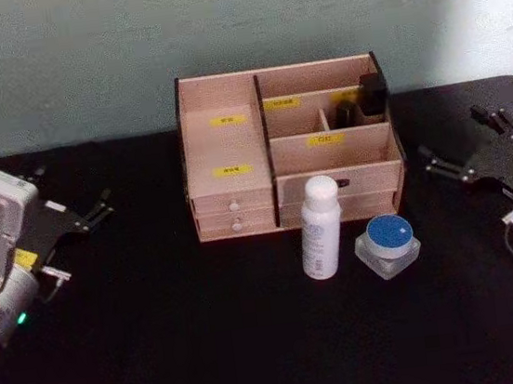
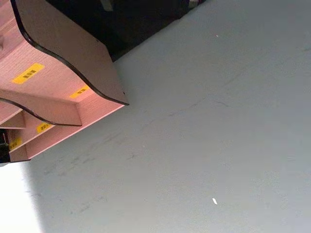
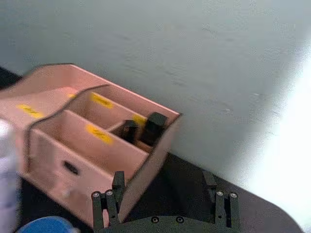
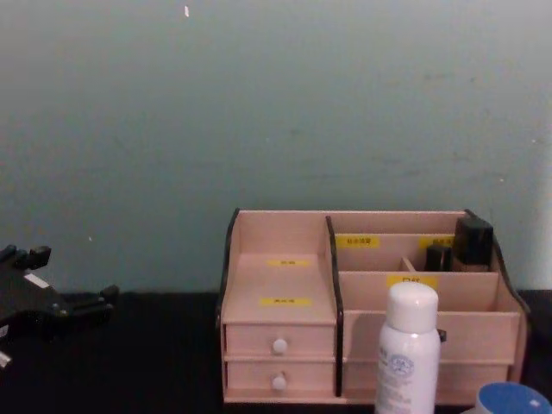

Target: Pick up the facial cleanser and watermelon frost from the table and place them into the tiered storage box.

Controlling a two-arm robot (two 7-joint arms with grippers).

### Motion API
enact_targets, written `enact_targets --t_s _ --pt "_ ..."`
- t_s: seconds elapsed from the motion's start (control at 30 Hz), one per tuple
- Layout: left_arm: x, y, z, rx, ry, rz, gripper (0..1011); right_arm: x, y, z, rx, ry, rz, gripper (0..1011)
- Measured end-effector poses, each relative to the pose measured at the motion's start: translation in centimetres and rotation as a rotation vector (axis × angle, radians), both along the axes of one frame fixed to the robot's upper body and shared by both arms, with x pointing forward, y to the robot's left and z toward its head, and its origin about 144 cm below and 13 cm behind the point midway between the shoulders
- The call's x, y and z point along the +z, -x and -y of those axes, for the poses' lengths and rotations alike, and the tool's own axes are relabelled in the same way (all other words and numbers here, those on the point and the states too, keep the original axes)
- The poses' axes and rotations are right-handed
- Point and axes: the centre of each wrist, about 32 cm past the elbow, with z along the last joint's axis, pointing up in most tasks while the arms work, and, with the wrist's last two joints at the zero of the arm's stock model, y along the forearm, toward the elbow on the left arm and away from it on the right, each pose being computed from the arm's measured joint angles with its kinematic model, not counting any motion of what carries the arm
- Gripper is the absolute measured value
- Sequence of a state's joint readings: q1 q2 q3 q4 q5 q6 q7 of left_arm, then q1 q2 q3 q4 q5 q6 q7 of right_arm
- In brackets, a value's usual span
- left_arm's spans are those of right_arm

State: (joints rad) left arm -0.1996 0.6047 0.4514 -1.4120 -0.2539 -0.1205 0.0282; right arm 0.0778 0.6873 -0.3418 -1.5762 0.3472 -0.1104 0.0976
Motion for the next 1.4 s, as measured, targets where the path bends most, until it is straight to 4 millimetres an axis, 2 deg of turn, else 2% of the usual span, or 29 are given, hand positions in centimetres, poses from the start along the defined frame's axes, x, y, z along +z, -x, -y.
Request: enact_targets --t_s 0.23,0.5,0.9,1.4 --pt "0.0 0.0 0.0 0.000 0.000 0.000 1001 1.3 1.8 0.6 0.143 -0.041 -0.071 1002" --pt "0.0 0.0 0.0 0.000 0.000 0.000 1001 1.3 2.4 0.1 0.297 -0.067 -0.134 1002" --pt "0.0 0.0 0.0 0.000 0.000 0.000 1001 -0.2 0.7 -1.3 0.450 -0.098 -0.227 1002" --pt "0.0 0.0 0.0 0.000 0.000 0.000 1001 -2.1 -1.8 -2.8 0.509 -0.136 -0.272 1002"
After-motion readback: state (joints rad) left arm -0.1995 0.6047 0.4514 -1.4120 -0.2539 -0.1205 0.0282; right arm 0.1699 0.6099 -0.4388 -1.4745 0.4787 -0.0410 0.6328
